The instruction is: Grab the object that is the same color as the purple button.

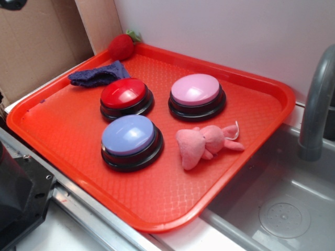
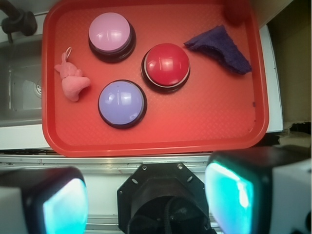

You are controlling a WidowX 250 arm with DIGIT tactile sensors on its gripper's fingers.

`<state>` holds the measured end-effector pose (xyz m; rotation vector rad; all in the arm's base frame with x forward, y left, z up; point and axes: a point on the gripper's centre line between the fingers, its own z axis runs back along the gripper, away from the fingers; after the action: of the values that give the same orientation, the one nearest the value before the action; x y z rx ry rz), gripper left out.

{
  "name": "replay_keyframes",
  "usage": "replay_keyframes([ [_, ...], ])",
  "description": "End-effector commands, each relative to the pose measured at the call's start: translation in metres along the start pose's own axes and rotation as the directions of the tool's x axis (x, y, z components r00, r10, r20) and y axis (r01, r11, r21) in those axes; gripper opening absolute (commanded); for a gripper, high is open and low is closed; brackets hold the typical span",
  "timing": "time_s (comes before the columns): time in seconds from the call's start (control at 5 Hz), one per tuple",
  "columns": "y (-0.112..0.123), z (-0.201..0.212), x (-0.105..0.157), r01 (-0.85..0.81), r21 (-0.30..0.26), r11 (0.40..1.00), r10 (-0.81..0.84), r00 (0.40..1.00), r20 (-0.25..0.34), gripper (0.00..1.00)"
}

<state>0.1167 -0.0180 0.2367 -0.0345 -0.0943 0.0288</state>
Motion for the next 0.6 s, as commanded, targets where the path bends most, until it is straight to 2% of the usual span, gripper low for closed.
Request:
replay_keyframes([
  [0.0,0.0,0.0,0.0,0.0,0.0,1.0,0.0,1.0,0.0,1.0],
  [0.2,0.02,-0.015,0.024,-0.254,-0.044,0.966,0.254,0.967,-0.019,1.0],
  [0.4,0.035,-0.028,0.046,-0.483,-0.024,0.875,0.483,0.875,0.01,1.0],
])
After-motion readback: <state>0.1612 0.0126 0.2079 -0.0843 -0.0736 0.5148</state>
